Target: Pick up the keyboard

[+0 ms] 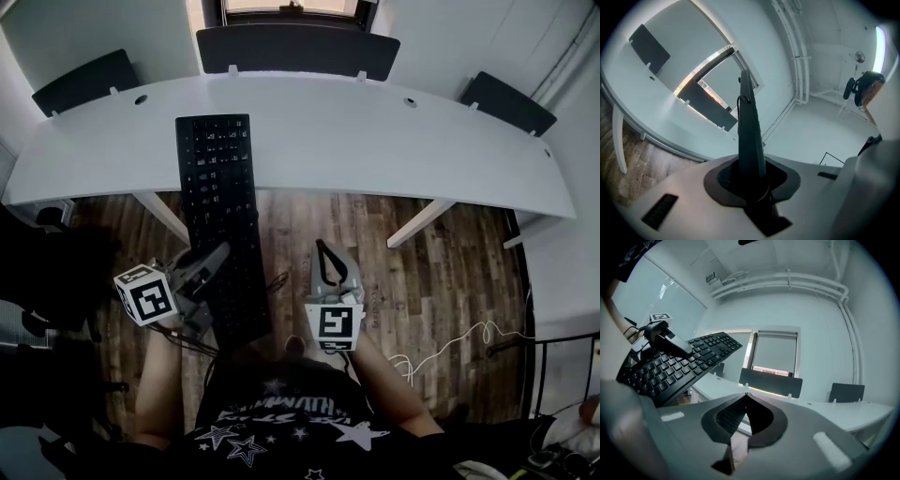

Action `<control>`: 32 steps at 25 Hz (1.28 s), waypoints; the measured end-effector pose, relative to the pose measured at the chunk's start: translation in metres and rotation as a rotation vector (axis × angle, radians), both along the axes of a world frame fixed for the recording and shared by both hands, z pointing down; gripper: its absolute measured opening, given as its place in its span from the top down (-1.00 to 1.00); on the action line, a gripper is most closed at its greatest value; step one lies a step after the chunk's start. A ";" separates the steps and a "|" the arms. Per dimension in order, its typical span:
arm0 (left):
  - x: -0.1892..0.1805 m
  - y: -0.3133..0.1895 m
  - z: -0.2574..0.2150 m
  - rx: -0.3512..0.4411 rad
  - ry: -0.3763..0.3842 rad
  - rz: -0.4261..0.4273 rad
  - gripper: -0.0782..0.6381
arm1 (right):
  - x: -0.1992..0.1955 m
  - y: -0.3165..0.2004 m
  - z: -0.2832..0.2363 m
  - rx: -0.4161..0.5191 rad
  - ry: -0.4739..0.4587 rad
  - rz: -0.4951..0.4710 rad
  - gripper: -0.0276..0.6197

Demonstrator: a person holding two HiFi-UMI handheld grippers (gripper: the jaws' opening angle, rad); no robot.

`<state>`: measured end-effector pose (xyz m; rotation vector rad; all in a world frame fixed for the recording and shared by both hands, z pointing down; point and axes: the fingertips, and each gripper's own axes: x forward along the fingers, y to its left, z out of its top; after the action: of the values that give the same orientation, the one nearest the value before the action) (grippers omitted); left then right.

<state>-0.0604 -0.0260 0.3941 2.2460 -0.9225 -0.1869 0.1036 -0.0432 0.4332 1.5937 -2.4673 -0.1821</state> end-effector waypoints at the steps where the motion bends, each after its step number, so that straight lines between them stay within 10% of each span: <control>1: 0.000 0.001 -0.001 0.004 0.005 0.007 0.55 | 0.001 0.000 -0.002 0.008 -0.007 0.005 0.91; 17: -0.023 0.027 -0.002 -0.010 -0.008 0.101 0.55 | -0.013 0.026 -0.008 -0.103 -0.081 0.161 0.91; 32: -0.071 0.195 -0.010 0.102 0.035 0.202 0.55 | -0.075 0.197 -0.009 -0.049 -0.074 0.226 0.91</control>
<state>-0.1317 0.1686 0.3846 2.4048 -0.6760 -0.1851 0.0282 0.1536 0.4243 1.8719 -2.3003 -0.0286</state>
